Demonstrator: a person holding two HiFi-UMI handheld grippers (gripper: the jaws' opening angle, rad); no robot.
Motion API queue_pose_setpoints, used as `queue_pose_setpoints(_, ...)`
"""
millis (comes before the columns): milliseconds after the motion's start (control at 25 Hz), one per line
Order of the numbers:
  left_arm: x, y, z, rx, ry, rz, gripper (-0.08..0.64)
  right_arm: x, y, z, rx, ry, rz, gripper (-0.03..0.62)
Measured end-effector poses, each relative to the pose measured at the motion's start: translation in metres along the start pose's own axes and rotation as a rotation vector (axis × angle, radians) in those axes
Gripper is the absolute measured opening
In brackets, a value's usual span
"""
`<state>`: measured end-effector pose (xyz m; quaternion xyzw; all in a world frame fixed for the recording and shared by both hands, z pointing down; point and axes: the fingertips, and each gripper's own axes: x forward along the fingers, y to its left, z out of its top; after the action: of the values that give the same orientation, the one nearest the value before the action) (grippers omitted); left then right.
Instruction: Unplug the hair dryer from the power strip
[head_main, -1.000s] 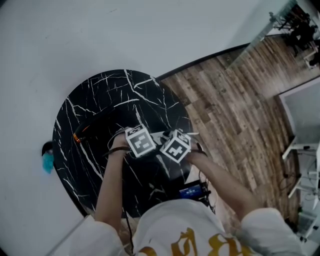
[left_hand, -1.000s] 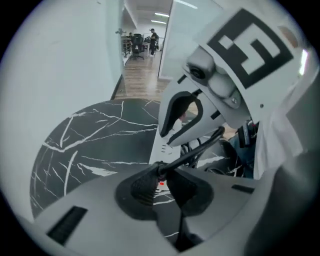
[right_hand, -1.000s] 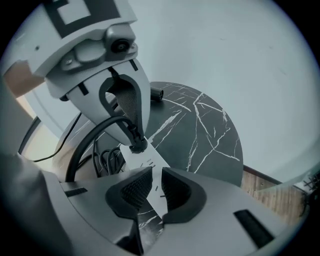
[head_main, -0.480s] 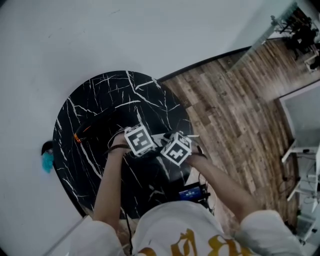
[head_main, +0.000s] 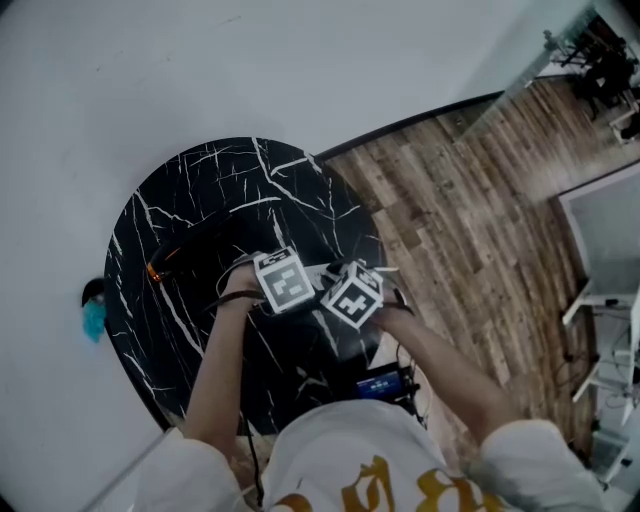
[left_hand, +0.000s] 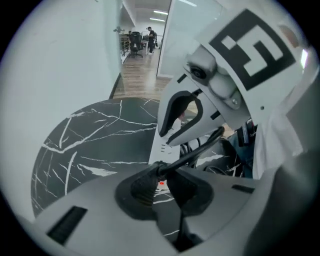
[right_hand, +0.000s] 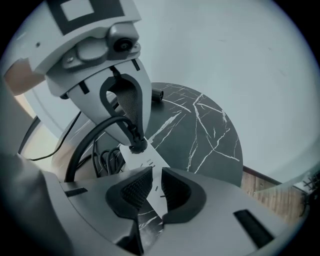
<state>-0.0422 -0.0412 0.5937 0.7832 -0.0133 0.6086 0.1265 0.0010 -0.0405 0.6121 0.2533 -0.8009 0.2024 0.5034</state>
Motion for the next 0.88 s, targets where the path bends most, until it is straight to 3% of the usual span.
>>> queue_pose_setpoints(160,-0.005,0.007,-0.006,-0.070,-0.026,-0.093,0.054,0.000,0.001,0.000,0.006,-0.012,0.002,0.060)
queue_pose_setpoints(280,-0.003,-0.002,0.006,-0.031,-0.047,-0.038,0.052,0.000,0.000,0.002,0.012,-0.030,-0.001,0.060)
queue_pose_setpoints(360,0.002,-0.006,0.001,0.002,0.027,0.029,0.051,0.000,-0.001,0.004,0.014,-0.032,0.004,0.060)
queue_pose_setpoints(440,0.005,-0.006,-0.002,0.021,0.068,0.049,0.049,0.000,-0.001,0.003,0.013,-0.027,0.004,0.058)
queue_pose_setpoints(720,-0.006,0.003,-0.003,-0.104,-0.046,-0.061,0.052,0.000,0.000,0.000,0.021,-0.026,0.001,0.058)
queue_pose_setpoints(880,0.002,-0.008,0.000,0.000,0.034,0.048,0.051,-0.001,-0.003,0.000,0.023,-0.006,0.006,0.057)
